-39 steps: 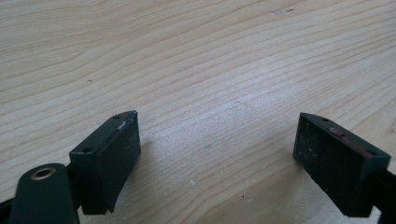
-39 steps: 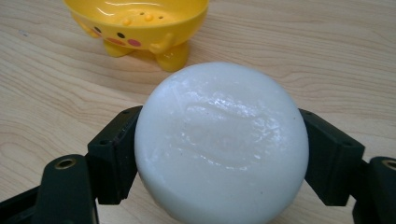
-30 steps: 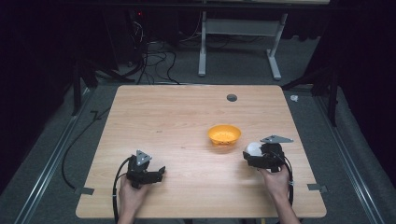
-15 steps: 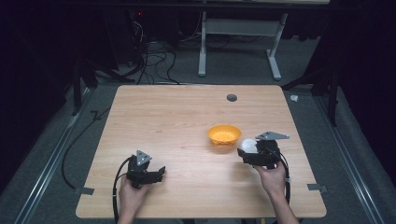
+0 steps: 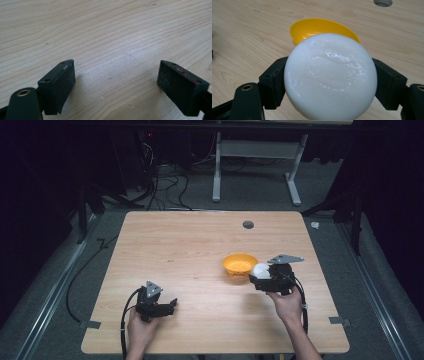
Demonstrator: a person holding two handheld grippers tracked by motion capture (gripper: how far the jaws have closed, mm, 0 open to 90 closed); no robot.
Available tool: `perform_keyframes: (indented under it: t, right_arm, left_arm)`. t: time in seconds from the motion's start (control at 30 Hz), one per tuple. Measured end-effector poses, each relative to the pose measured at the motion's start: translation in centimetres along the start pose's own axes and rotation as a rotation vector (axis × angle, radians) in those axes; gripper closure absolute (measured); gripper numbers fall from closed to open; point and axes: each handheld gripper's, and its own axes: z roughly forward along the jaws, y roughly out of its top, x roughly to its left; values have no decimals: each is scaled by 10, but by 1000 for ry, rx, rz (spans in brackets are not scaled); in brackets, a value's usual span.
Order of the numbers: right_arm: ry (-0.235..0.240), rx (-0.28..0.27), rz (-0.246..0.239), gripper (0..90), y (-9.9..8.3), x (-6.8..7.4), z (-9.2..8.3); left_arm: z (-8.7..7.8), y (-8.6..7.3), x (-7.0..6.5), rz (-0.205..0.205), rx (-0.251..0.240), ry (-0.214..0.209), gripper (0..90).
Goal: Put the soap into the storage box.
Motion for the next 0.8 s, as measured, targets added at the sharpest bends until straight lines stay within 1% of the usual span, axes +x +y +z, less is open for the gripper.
perform_keyframes:
  t: [0.2, 0.3, 0.57, 0.63, 0.8]
  right_arm:
    - [8, 0, -9, 241, 9, 3, 4]
    - [9, 2, -26, 241, 16, 5, 5]
    - [15, 14, -28, 241, 30, 7, 9]
    - [9, 17, -31, 241, 32, 8, 11]
    - [12, 22, -33, 241, 37, 9, 15]
  left_arm:
    - [0, 0, 0, 0, 0, -1, 154]
    - [0, 0, 0, 1, 0, -2, 154]
    - [0, 0, 0, 2, 0, -3, 154]
    - [0, 0, 0, 1, -1, -4, 155]
    - [0, 0, 0, 1, -1, -4, 155]
